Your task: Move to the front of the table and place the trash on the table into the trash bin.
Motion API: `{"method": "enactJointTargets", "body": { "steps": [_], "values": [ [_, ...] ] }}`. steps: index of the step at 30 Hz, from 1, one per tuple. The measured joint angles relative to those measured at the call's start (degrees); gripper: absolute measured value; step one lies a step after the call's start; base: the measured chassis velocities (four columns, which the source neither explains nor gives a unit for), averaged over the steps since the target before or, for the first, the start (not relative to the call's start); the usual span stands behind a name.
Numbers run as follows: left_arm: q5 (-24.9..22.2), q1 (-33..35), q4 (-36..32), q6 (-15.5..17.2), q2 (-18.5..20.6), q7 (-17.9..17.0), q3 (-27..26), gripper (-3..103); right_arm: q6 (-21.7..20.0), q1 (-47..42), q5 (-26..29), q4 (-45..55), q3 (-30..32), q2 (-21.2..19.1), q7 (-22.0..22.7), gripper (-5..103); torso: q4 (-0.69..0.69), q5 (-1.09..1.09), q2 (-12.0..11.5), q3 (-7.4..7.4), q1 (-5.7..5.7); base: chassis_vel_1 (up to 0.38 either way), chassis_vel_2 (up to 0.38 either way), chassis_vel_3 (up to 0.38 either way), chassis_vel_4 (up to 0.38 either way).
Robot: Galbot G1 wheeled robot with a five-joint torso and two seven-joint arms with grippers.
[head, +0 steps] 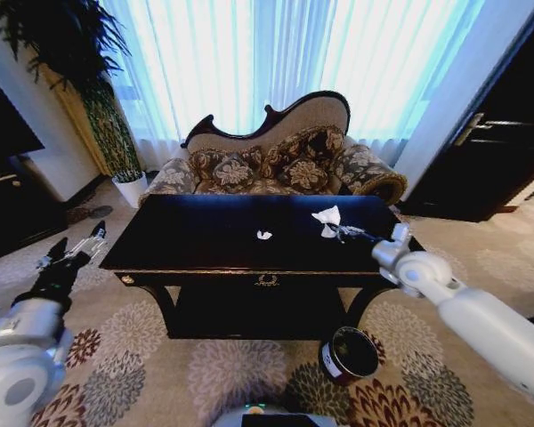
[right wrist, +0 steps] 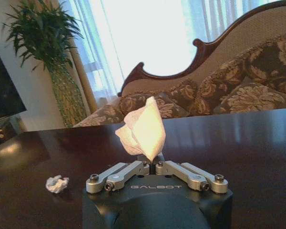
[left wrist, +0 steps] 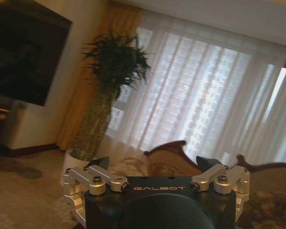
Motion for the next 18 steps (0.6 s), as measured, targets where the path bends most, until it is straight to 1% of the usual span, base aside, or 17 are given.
{"method": "enactJointTargets", "body": {
  "steps": [3, 4, 6, 8, 9, 11, 14, 15, 16, 17, 18],
  "values": [
    [-0.66, -0.07, 0.0, 0.0, -0.39, -0.09, -0.95, 100, -0.06, -3.64, 0.11, 1.4, 4.49, 0.51, -1.17, 1, -0.02, -0.04, 0.0, 0.0, 0.0, 0.0, 0.0, 0.0, 0.0],
    [-0.66, -0.07, 0.0, 0.0, -0.39, -0.09, -0.95, 100, -0.06, -3.64, 0.11, 1.4, 4.49, 0.51, -1.17, 1, -0.02, -0.04, 0.0, 0.0, 0.0, 0.0, 0.0, 0.0, 0.0],
    [-0.71, -0.35, 0.0, 0.0, -0.67, -0.15, -0.95, 100, 0.26, -6.36, 0.0, 2.28, 7.47, 1.38, -1.98, 1, -0.02, -0.04, 0.0, 0.0, 0.01, 0.0, 0.0, 0.0, 0.0],
    [-0.69, -0.7, 0.0, -0.03, -1.01, -0.16, -0.65, 100, 2.75, -10.67, -2.28, 2.93, 12.13, 3.45, -4.15, 1, -0.01, -0.02, 0.0, 0.01, 0.0, 0.0, 0.0, 0.0, 0.0],
    [-0.69, -0.7, 0.0, -0.03, -1.01, -0.16, -0.65, 100, 2.75, -10.67, -2.28, 2.93, 12.13, 3.45, -4.15, 1, -0.01, -0.02, 0.0, 0.01, 0.0, 0.0, 0.0, 0.0, 0.0],
    [-0.68, -0.85, 0.01, -0.09, -1.24, -0.11, -0.42, 100, 4.88, -15.91, -4.09, 3.6, 18.24, 6.25, -6.38, 1, -0.02, 0.0, 0.0, 0.0, 0.01, 0.0, 0.0, 0.0, 0.0],
    [-0.77, -1.12, 0.03, -0.24, -1.25, 0.0, -0.17, 100, 7.01, -24.38, -5.47, 4.71, 28.89, 11.1, -7.67, 1, -0.05, -0.01, 0.0, 0.0, 0.0, 0.0, 0.0, 0.0, 0.0],
    [-0.77, -1.12, 0.03, -0.24, -1.25, 0.0, -0.17, 100, 7.01, -24.38, -5.47, 4.71, 28.89, 11.1, -7.67, 1, -0.05, -0.01, 0.0, 0.0, 0.0, 0.0, 0.0, 0.0, 0.0],
    [-0.78, -1.26, 0.03, -0.26, -1.16, 0.02, 0.0, 100, 7.63, -26.56, -5.57, 5.19, 32.02, 12.77, -8.05, 1, -0.04, -0.03, 0.0, 0.0, 0.0, 0.0, 0.0, 0.0, 0.0],
    [-0.78, -1.32, 0.03, -0.26, -1.11, 0.03, 0.08, 100, 7.8, -27.28, -5.56, 5.36, 33.05, 13.34, -8.2, 1, -0.05, -0.02, 0.0, 0.0, 0.0, 0.0, 0.0, 0.0, 0.0],
    [-0.76, -1.42, 0.03, -0.29, -0.94, 0.09, 0.26, 100, 8.31, -29.4, -5.56, 5.8, 36.25, 15.21, -8.83, 1, -0.06, 0.0, 0.0, 0.0, 0.0, 0.0, 0.0, 0.0, 0.0]
  ]
}}
